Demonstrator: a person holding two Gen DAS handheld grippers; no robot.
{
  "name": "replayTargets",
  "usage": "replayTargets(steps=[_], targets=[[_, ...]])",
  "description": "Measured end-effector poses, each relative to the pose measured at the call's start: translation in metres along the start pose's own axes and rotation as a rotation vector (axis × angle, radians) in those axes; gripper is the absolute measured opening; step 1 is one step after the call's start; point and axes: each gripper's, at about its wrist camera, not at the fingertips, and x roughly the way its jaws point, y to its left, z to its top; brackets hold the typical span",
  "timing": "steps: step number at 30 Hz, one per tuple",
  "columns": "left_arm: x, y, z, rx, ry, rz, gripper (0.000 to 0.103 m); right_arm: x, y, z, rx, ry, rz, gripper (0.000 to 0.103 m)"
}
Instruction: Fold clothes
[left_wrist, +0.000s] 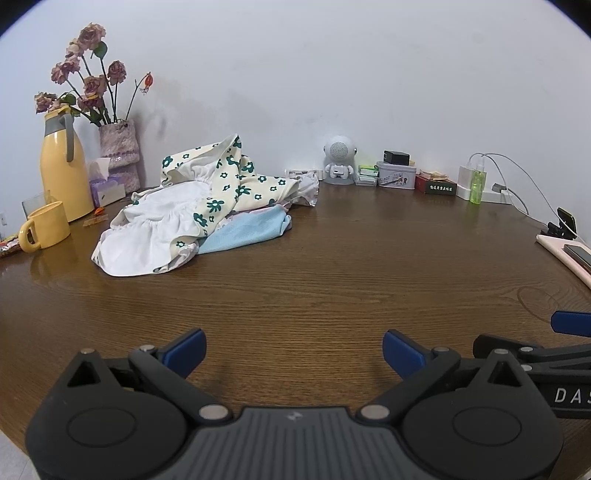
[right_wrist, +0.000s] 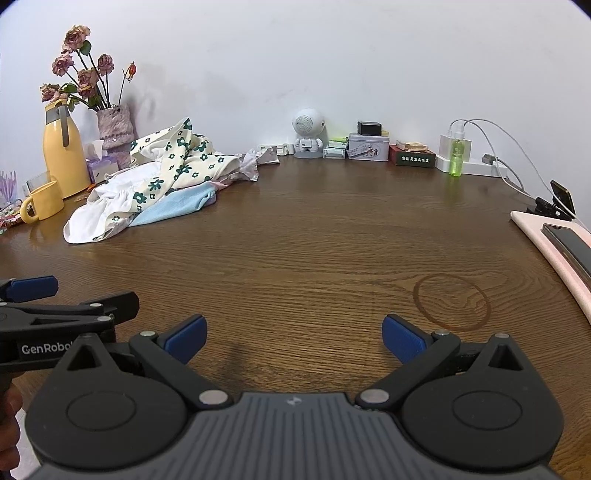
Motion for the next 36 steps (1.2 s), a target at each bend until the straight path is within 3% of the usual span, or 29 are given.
replayTargets(steps=[36], targets=[[0.0042,0.0102,0.0040,0.002,0.029,-0.030,0.102,0.0014,0.0102,-0.0066,0.006,-0.005,-0.003,0.103]])
